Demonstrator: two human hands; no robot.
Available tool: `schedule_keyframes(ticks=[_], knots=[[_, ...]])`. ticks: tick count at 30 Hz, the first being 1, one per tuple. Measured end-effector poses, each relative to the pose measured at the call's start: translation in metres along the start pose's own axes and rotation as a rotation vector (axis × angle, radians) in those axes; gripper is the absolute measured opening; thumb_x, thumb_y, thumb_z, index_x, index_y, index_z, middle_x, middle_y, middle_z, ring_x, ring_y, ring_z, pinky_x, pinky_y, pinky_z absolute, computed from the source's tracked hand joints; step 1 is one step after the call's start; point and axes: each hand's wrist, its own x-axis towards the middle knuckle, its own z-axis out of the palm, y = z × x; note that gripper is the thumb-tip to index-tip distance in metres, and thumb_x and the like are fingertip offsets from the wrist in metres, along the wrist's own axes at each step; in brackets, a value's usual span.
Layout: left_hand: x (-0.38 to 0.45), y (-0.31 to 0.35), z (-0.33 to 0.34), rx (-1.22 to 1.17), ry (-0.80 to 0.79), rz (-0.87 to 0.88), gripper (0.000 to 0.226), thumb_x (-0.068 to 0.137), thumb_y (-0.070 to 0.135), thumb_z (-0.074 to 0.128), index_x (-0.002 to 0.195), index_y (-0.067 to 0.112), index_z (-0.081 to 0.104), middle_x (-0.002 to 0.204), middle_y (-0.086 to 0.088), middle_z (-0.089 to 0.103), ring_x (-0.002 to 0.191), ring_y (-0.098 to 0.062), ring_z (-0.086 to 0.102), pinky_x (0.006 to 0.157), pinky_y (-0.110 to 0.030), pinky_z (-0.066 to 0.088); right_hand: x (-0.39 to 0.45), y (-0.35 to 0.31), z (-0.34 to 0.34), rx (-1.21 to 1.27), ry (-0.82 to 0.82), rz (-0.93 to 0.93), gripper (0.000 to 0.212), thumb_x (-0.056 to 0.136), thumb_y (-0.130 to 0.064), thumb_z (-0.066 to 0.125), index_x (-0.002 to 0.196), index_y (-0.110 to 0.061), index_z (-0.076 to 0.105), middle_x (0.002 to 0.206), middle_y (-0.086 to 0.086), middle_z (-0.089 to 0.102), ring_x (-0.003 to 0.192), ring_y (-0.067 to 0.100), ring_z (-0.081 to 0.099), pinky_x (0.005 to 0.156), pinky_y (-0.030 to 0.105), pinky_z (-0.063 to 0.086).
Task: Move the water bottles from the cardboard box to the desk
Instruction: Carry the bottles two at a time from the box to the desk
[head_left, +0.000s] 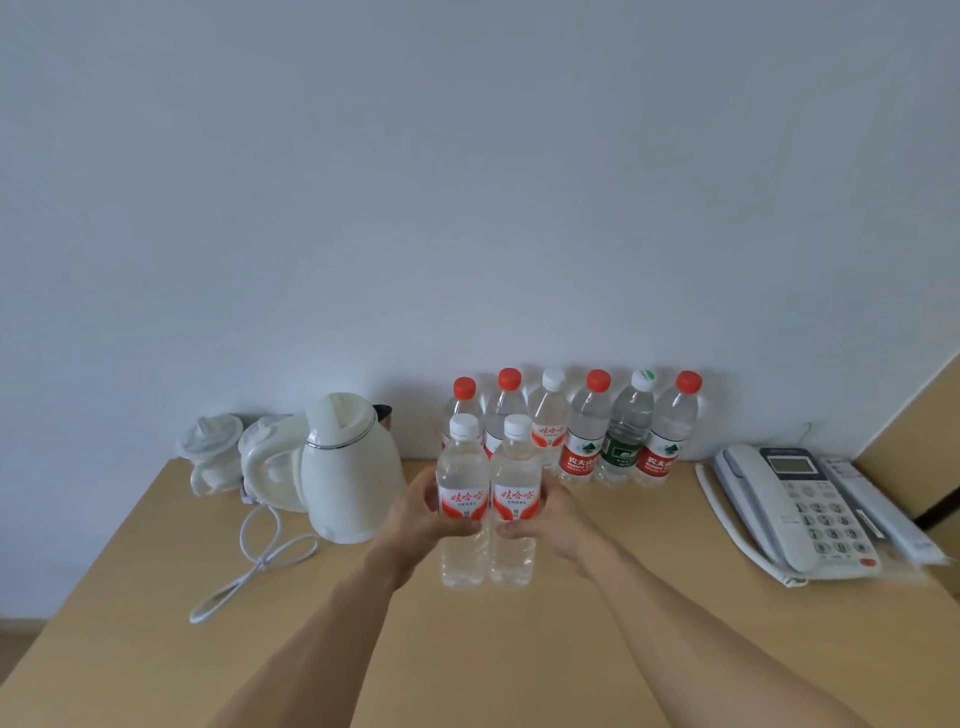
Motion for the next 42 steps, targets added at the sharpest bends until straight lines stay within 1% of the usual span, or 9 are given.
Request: schedule_keyframes(ticks=[5,9,16,22,26,31,34,38,42], knots=[[0.005,0.002,-0.003,0.138,0.068,0.059,0.071,0.064,-0.001,0.089,0.122,0.027,0.060,0.108,0.005,0.074,0.097,-0.008,0.069,0.072,-0.016,0.054,0.004,0.003,0.006,-0.119,0.086,-0.079,0.081,0.053,-0.012,0.095,0.116,-0.044,0.056,0.110,-0.014,0.073,0.109,0.007,0.067,0.096,0.034,0.056],[0.008,0.001,-0.001,0.222,0.101,0.065,0.070,0.062,0.005,0.089,0.121,0.030,0.059,0.103,0.012,0.071,0.098,-0.008,0.067,0.076,-0.022,0.055,0.006,0.007,0.008,-0.232,0.153,-0.112,0.085,0.053,-0.013,0.097,0.124,-0.033,0.054,0.110,-0.015,0.069,0.110,0.012,0.066,0.098,0.036,0.053],[0.011,-0.009,0.001,0.281,0.140,0.027,0.071,0.051,0.025,0.085,0.115,0.036,0.057,0.101,0.012,0.070,0.098,-0.011,0.067,0.088,-0.044,0.058,0.008,0.013,0.007,-0.276,0.177,-0.083,0.074,0.056,-0.018,0.097,0.117,-0.032,0.057,0.094,-0.025,0.065,0.084,-0.019,0.059,0.067,0.002,0.041],[0.014,-0.007,0.003,0.293,0.105,0.029,0.072,0.051,0.026,0.085,0.117,0.036,0.058,0.102,0.015,0.070,0.095,-0.001,0.065,0.087,-0.038,0.058,0.016,0.012,0.001,-0.305,0.138,-0.068,0.075,0.059,-0.018,0.096,0.124,-0.022,0.058,0.103,-0.018,0.068,0.098,0.001,0.064,0.081,0.018,0.048],[0.014,-0.003,0.004,0.345,0.076,0.028,0.074,0.051,0.029,0.084,0.119,0.034,0.056,0.105,0.012,0.069,0.103,-0.014,0.066,0.087,-0.038,0.057,0.012,0.007,-0.002,-0.316,0.100,-0.090,0.078,0.062,-0.020,0.094,0.129,-0.026,0.054,0.109,-0.018,0.066,0.110,0.008,0.063,0.086,0.024,0.050],[0.007,0.005,-0.011,0.553,0.141,0.120,0.074,0.064,0.038,0.089,0.128,0.041,0.052,0.115,0.023,0.061,0.106,0.005,0.057,0.086,-0.021,0.047,-0.006,-0.016,-0.012,-0.275,0.143,-0.235,0.077,0.063,-0.038,0.089,0.123,-0.058,0.046,0.116,-0.032,0.061,0.114,-0.010,0.055,0.086,0.015,0.051],[0.002,0.022,-0.016,0.690,0.224,0.234,0.070,0.068,0.039,0.089,0.128,0.046,0.053,0.110,0.026,0.057,0.096,0.009,0.054,0.073,-0.007,0.038,-0.011,-0.023,-0.015,-0.306,0.188,-0.308,0.071,0.068,-0.030,0.090,0.127,-0.047,0.054,0.117,-0.027,0.062,0.111,-0.006,0.057,0.080,0.019,0.055],[0.002,0.035,-0.010,0.832,0.165,0.265,0.066,0.070,0.030,0.090,0.129,0.031,0.060,0.098,0.010,0.060,0.074,-0.007,0.060,0.069,-0.023,0.049,-0.011,-0.026,-0.016,-0.388,0.199,-0.355,0.066,0.071,-0.028,0.091,0.129,-0.031,0.059,0.113,-0.028,0.060,0.107,-0.013,0.054,0.084,0.027,0.055],[0.009,0.039,-0.008,0.874,0.170,0.273,0.062,0.070,0.025,0.090,0.125,0.024,0.062,0.090,0.009,0.055,0.069,-0.013,0.059,0.070,-0.031,0.051,-0.010,-0.027,-0.019,-0.424,0.198,-0.368,0.066,0.070,-0.029,0.092,0.127,-0.033,0.059,0.108,-0.033,0.058,0.104,-0.021,0.051,0.081,0.005,0.043]])
